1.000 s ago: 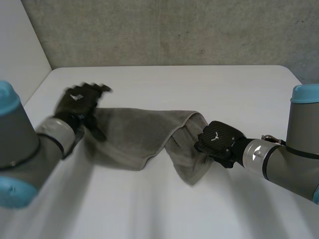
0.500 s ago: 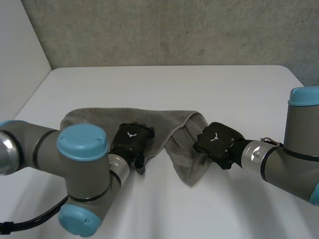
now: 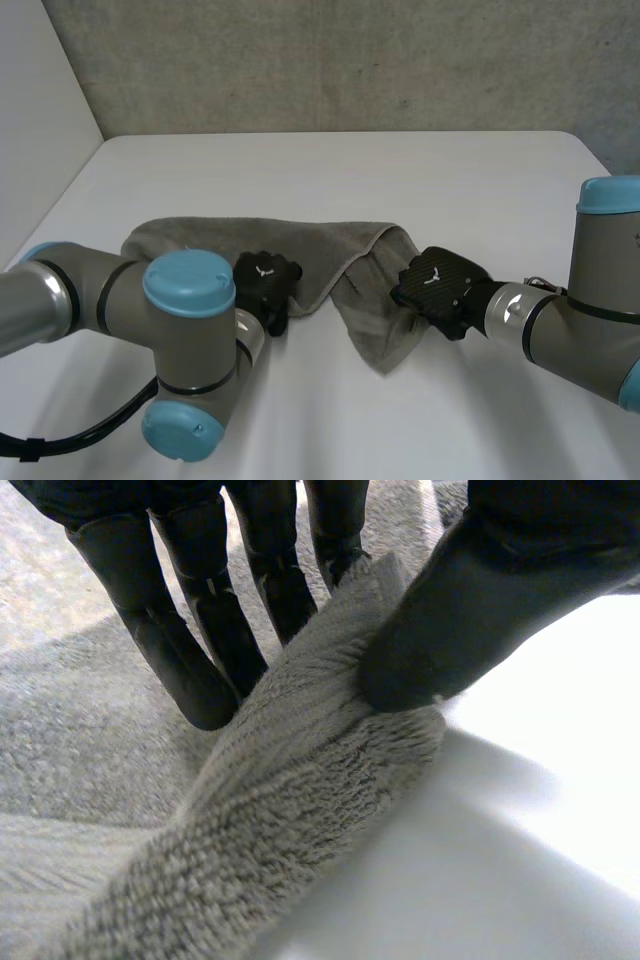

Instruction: Fold the towel.

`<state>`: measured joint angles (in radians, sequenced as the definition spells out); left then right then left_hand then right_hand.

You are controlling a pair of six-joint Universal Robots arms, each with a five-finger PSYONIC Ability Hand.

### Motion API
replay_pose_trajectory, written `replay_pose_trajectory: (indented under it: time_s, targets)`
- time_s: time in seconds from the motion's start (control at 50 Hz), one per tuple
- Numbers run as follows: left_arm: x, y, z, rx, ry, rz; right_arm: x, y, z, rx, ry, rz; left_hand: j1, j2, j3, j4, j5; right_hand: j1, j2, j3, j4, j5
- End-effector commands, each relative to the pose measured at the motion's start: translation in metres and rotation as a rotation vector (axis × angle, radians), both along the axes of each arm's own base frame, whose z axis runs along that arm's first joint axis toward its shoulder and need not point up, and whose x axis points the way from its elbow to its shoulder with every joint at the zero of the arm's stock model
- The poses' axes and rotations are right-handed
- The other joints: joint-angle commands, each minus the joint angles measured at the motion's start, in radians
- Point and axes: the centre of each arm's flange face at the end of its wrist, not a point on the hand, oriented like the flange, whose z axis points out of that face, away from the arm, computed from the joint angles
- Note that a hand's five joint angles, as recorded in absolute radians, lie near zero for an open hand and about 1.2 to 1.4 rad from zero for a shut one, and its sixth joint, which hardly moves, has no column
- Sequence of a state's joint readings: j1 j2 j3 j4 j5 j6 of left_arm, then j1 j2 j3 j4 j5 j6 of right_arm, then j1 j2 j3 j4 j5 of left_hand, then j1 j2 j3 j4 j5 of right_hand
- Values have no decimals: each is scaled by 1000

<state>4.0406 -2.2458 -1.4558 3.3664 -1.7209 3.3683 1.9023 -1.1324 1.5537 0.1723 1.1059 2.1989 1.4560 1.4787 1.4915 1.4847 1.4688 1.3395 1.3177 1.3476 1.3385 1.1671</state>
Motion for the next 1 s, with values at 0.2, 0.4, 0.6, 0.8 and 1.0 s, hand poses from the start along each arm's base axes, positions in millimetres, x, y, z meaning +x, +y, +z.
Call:
replay_pose_trajectory:
  time_s: [0.2,0.4,0.6,0.8,1.0]
  targets:
    - [35,-40,173,-383,274,130,-7,-24,119,-485,-113,-143,-60,-82,-95,-88,-247,57,79,49,58,55]
    - [84,-16,277,-633,416,204,-13,2,189,-716,-198,-51,-60,-82,-95,-88,-247,57,79,49,58,55]
    - [103,-29,281,-651,388,250,-50,-19,220,-854,-142,-98,-60,-82,-95,-88,-247,57,79,49,58,55]
    - [86,-83,165,-309,189,238,-39,-45,155,-583,-68,-92,-60,-82,-95,-88,-247,57,79,49,58,55]
    - [68,-121,121,-235,150,228,-8,-77,77,-383,41,-44,-60,-82,-95,-88,-247,57,79,49,58,55]
